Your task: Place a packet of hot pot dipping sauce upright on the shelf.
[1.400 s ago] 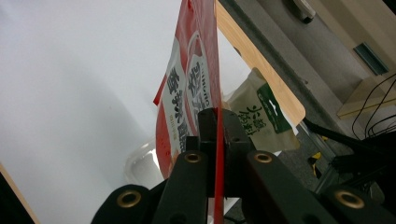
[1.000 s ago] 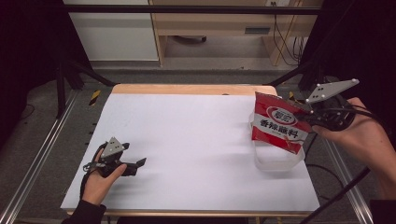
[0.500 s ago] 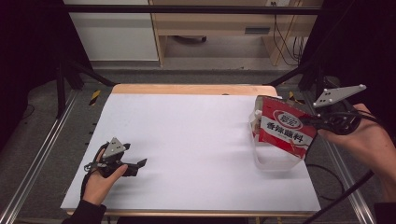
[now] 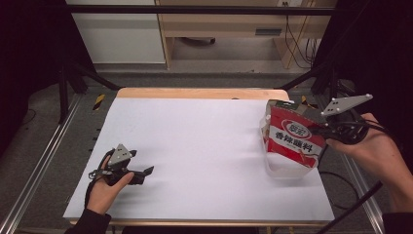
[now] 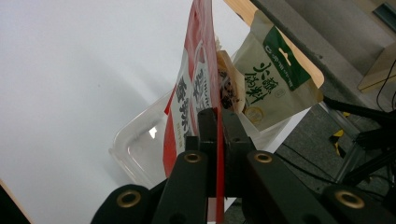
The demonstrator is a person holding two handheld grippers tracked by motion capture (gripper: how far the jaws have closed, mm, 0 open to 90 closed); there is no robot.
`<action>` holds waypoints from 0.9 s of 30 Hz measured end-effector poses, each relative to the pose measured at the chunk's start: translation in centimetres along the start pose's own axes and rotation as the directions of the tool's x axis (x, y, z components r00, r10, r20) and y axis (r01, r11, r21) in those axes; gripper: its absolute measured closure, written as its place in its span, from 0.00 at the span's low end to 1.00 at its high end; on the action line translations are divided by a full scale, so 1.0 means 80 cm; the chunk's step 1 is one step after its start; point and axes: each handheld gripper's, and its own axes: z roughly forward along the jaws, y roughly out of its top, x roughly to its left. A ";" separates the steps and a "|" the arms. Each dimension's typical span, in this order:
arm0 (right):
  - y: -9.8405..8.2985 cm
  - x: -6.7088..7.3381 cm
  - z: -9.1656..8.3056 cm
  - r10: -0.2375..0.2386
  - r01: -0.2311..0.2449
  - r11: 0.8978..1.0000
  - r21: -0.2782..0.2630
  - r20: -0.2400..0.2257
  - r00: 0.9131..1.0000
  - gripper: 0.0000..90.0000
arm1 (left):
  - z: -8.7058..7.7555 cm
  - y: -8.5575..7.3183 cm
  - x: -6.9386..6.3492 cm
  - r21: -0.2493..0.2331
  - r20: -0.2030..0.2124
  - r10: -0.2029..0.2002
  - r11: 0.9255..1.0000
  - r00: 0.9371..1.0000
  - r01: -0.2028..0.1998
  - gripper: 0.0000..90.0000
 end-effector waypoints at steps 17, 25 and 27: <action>-0.014 -0.003 0.029 0.021 -0.020 0.999 0.041 -0.027 0.999 1.00 | 0.001 0.000 -0.001 0.003 0.004 0.010 1.000 1.000 -0.010 0.10; -0.018 -0.005 0.029 0.030 -0.028 0.997 0.074 -0.024 0.999 0.99 | 0.001 0.000 -0.001 0.004 0.004 0.011 1.000 1.000 -0.011 0.11; -0.018 -0.006 0.029 0.026 -0.023 0.997 0.079 -0.030 0.999 0.99 | 0.001 0.000 -0.001 0.004 0.004 0.011 1.000 1.000 -0.011 0.10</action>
